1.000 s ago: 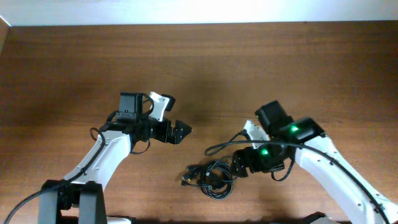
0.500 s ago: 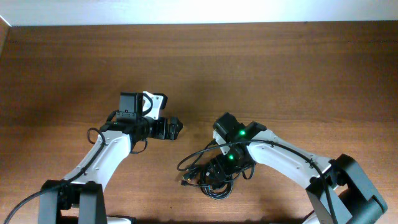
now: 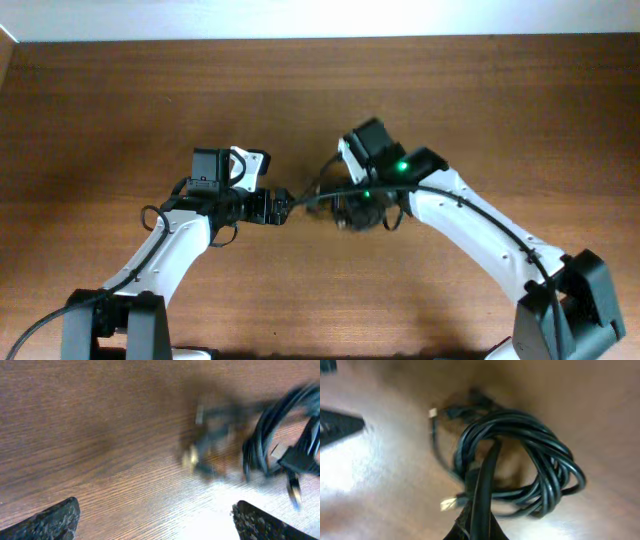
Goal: Untangle cables
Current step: 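Reach the right gripper down onto the black cable bundle and grasp it, then lift the bundle with the right gripper toward the left gripper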
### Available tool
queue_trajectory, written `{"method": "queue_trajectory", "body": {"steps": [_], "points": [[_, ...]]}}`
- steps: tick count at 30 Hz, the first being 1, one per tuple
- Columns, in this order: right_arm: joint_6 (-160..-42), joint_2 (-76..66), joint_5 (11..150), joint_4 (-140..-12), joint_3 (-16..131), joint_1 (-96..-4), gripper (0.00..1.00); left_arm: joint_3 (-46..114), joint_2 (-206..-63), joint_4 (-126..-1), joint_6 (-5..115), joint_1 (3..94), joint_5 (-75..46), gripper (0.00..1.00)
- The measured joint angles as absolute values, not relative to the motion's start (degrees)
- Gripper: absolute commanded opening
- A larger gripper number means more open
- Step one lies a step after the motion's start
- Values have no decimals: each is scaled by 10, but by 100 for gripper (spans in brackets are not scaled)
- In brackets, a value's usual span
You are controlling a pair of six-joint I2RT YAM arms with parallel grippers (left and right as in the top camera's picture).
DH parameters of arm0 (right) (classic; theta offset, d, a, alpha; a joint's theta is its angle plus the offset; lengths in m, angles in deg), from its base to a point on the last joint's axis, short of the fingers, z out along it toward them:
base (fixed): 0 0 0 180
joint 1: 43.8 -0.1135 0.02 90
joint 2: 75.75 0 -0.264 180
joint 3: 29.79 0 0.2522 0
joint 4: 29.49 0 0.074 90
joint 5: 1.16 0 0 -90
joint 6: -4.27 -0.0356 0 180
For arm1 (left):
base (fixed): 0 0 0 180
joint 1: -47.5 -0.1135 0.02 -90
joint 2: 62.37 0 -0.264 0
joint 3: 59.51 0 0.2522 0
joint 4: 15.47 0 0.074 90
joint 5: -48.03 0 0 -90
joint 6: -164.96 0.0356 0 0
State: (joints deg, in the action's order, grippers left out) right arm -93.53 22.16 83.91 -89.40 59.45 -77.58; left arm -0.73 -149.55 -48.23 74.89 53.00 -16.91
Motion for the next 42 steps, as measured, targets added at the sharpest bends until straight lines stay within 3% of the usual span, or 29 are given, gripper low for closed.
{"method": "queue_trajectory", "body": {"steps": [6, 9, 16, 27, 35, 38, 41, 42], "points": [[-918, 222, 909, -906, 634, -776, 4, -7, -1495, -480, 749, 530, -163, 99], [-918, 222, 908, -907, 634, -776, 4, -7, -1495, -470, 785, 530, -65, 99], [-853, 222, 768, -872, 634, -776, 4, -7, -1495, -468, 814, 530, 45, 99], [-853, 222, 614, -838, 634, -776, 4, -7, -1495, -465, 814, 530, 56, 99], [-853, 222, 578, -836, 634, -776, 4, -7, -1495, -465, 497, 530, -17, 99], [-853, 222, 554, -810, 634, -776, 4, -7, -1495, -465, 468, 530, 7, 88], [-859, 222, 534, -795, 634, -776, 4, -7, -1495, -459, 495, 530, 34, 69], [-861, 222, 533, -794, 634, -776, 4, -7, -1495, -459, 502, 530, 40, 68]]}}
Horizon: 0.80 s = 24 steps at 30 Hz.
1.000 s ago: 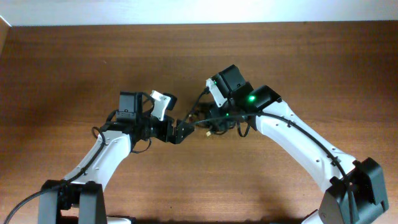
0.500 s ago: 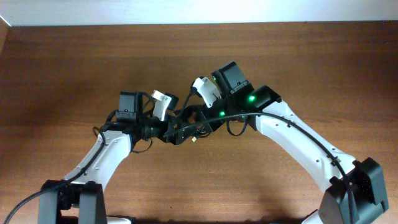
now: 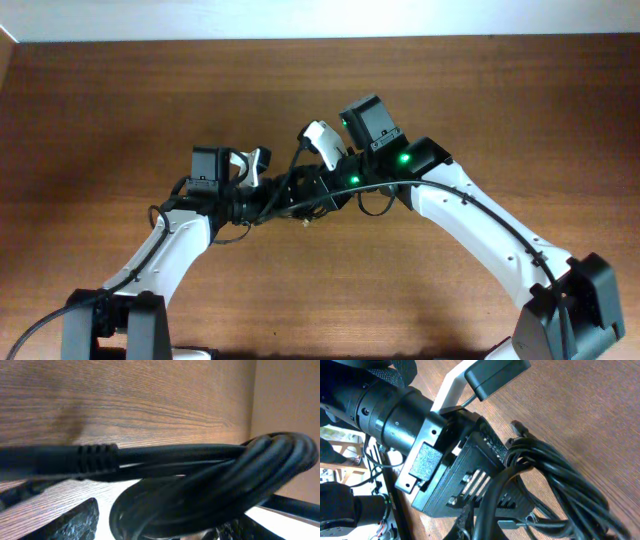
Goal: Untangle cables
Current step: 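Lift the bundle with the right gripper toward the left gripper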
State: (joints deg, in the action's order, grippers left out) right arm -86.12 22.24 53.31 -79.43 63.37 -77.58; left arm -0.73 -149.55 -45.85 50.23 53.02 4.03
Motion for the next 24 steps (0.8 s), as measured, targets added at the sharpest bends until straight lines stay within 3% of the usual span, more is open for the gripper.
{"method": "queue_trajectory", "body": {"steps": [5, 7, 8, 9, 10, 14, 18, 20, 21, 22, 23, 24], "points": [[-875, 222, 476, -787, 634, -776, 4, -7, -1495, -436, 510, 551, 47, 72], [-877, 222, 454, -788, 634, -773, 4, -7, -1495, -424, 512, 567, 43, 57], [-878, 222, 449, -787, 634, -772, 4, -7, -1495, -420, 515, 569, 43, 44], [-879, 222, 445, -787, 634, -772, 4, -7, -1495, -416, 516, 573, 44, 24], [-881, 222, 443, -787, 634, -772, 4, -7, -1495, -416, 521, 576, 45, 17], [-882, 222, 443, -795, 636, -772, 4, -7, -1495, -416, 544, 577, 43, 20], [-883, 222, 484, -824, 637, -772, 4, -7, -1495, -417, 556, 577, 28, 1], [-883, 222, 546, -857, 639, -772, 4, -7, -1495, -422, 587, 577, 19, 0], [-883, 222, 587, -878, 640, -772, 9, -7, -1495, -424, 612, 577, 17, 0], [-884, 222, 621, -900, 641, -772, 25, -7, -1495, -427, 632, 577, 15, 0], [-883, 222, 649, -917, 642, -772, 51, -7, -1495, -431, 652, 577, 15, 0], [-889, 222, 694, -948, 643, -772, 68, -7, -1495, -431, 666, 577, 15, 0]]}}
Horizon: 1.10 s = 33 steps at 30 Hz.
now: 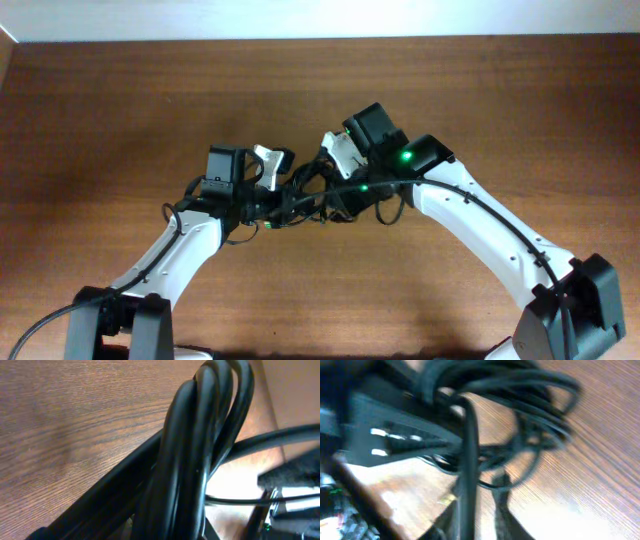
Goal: Untangle cables
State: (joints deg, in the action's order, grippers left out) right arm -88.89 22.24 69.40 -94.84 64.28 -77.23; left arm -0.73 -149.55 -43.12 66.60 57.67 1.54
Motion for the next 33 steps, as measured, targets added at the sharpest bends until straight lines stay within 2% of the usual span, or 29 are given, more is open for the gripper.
{"method": "queue_trajectory", "body": {"steps": [1, 6, 8, 10, 11, 13, 14, 15, 16, 19, 21, 24, 27, 32, 33], "points": [[-898, 222, 733, -969, 643, -772, 72, -7, -1495, -433, 680, 577, 16, 0], [-1006, 213, 877, -1021, 644, -706, 76, -7, -1495, -436, 718, 577, 23, 0], [-1003, 157, 884, -1040, 644, -696, 79, -7, -1496, -436, 800, 576, 102, 0], [-994, 59, 888, -1076, 644, -694, 79, -6, -1496, -466, 941, 578, 223, 0], [-992, 15, 890, -1097, 645, -694, 80, -6, -1496, -479, 996, 578, 230, 0], [-992, -44, 890, -1121, 645, -694, 79, -6, -1496, -483, 1023, 578, 210, 0], [-992, -87, 882, -1130, 645, -694, 72, -6, -1496, -470, 1028, 578, 220, 0], [-992, -101, 875, -1144, 645, -694, 64, -7, -1496, -455, 1030, 578, 239, 0], [-990, -112, 870, -1157, 645, -694, 64, -7, -1491, -435, 1031, 578, 270, 0], [-977, -125, 847, -1166, 645, -694, 71, -8, -1421, -397, 982, 584, 284, 0], [-954, -138, 828, -1165, 645, -694, 72, -7, -1313, -387, 908, 612, 229, 0], [-819, -152, 700, -1151, 645, -694, 72, -6, -1163, -387, 821, 660, 168, 0], [-761, -189, 644, -1146, 644, -694, 72, -6, -1073, -427, 794, 678, 155, 0], [-692, -263, 560, -1145, 645, -694, 72, -6, -1063, -449, 764, 681, 135, 0], [-679, -268, 544, -1146, 645, -694, 66, -6, -1063, -453, 762, 703, 139, 0]]}}
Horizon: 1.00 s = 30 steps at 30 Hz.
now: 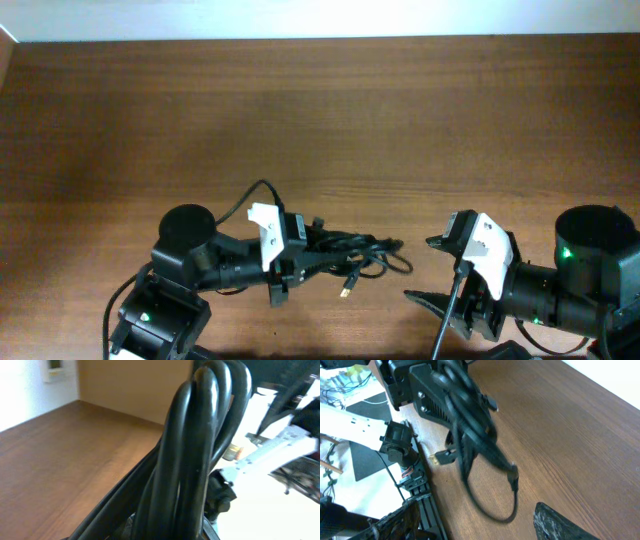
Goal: Untangle cables
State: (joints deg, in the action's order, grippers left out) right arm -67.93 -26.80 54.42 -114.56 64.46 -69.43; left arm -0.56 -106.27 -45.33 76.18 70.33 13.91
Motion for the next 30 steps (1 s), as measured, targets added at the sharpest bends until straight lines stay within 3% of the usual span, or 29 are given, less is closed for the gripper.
{"method": "queue_trajectory", "body": {"steps": [5, 9, 12, 14, 20, 25, 30], "points": [[-668, -268, 530, -1122, 645, -694, 29, -6, -1063, -448, 762, 773, 141, 0], [-663, -268, 527, -1140, 645, -694, 20, -6, -1063, -447, 760, 773, 139, 0], [-659, -268, 527, -1149, 645, -694, 20, -6, -1071, -422, 755, 781, 146, 0], [-657, -268, 527, -1150, 645, -694, 4, -6, -1085, -395, 748, 798, 147, 0], [-649, -271, 537, -1161, 645, -694, 4, -6, -1116, -368, 736, 816, 151, 0], [-830, -264, 686, -1195, 645, -694, 4, -5, -1117, -420, 595, 828, 29, 0], [-895, -263, 730, -1195, 645, -694, 4, -5, -1118, -419, 515, 828, -32, 0]]}}
